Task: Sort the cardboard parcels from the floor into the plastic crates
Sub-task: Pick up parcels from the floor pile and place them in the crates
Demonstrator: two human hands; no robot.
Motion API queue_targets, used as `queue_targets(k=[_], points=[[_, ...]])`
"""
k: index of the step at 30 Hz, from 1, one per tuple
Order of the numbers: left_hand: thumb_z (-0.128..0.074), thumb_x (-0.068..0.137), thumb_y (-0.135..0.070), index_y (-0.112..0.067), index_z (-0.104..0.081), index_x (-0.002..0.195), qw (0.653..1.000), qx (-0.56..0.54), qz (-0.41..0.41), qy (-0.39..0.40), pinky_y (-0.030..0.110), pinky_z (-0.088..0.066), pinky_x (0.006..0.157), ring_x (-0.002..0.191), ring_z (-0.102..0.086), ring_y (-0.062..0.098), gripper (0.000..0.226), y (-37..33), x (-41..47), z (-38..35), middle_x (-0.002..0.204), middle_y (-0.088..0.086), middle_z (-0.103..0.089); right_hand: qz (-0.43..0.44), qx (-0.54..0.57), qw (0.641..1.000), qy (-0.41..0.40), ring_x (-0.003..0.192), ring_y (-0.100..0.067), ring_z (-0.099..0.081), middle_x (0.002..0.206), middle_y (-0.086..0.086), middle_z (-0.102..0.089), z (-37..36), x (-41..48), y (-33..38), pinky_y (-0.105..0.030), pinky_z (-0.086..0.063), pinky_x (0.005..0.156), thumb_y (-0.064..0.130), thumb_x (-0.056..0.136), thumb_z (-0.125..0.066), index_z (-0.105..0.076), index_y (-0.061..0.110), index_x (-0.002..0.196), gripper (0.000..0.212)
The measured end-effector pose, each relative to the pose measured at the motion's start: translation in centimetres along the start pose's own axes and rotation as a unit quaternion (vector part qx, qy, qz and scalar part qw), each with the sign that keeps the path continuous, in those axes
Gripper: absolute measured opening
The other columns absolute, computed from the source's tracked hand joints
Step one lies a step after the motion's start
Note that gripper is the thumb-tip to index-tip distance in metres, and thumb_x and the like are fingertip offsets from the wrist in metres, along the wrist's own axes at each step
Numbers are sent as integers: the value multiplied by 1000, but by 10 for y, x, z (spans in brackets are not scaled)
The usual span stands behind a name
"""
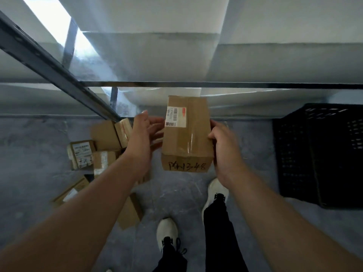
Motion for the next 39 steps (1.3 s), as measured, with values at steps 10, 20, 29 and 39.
queue_targets(k=[10, 20, 29, 39], points=[[-30, 103, -55, -32, -66, 130, 991, 56, -76, 93, 44, -44, 108, 128, -59, 14, 50, -92, -164, -54, 127, -13, -70, 40, 175, 977, -113, 113, -23, -74, 118, -8, -78, 42, -168, 96, -42, -60, 96, 34, 90, -61, -70, 8, 124, 45], [-40, 104, -45, -23, -67, 122, 980, 94, -137, 113, 37, -55, 94, 106, -69, 21, 40, -143, -326, -171, 112, 1, -74, 93, 166, 969, -154, 91, -19, -78, 98, -9, -81, 156, -302, 200, -35, -65, 81, 39, 109, -46, -77, 7, 105, 44], [-33, 106, -46, -30, -66, 115, 965, 131, -187, 132, 35, -54, 89, 105, -67, 20, 38, -127, -439, -313, 112, -3, -71, 110, 142, 969, -168, 113, -38, -73, 115, -18, -76, 313, -382, 237, -60, -59, 103, 52, 109, -39, -71, 7, 123, 57], [-38, 103, -48, -25, -67, 126, 952, 131, -165, 223, 37, -55, 85, 111, -67, 25, 44, -58, -507, -508, 122, 3, -72, 127, 120, 962, -212, 107, -25, -76, 100, 1, -83, 542, -429, 245, -47, -59, 98, 53, 109, -41, -80, 21, 111, 51]])
Point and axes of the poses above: each hand's wrist, its own x-axis towards the middle knuckle, its own z-axis out of the back of the hand, y = z × x, the point moved 4 cm from there along x, towards the middle knuckle
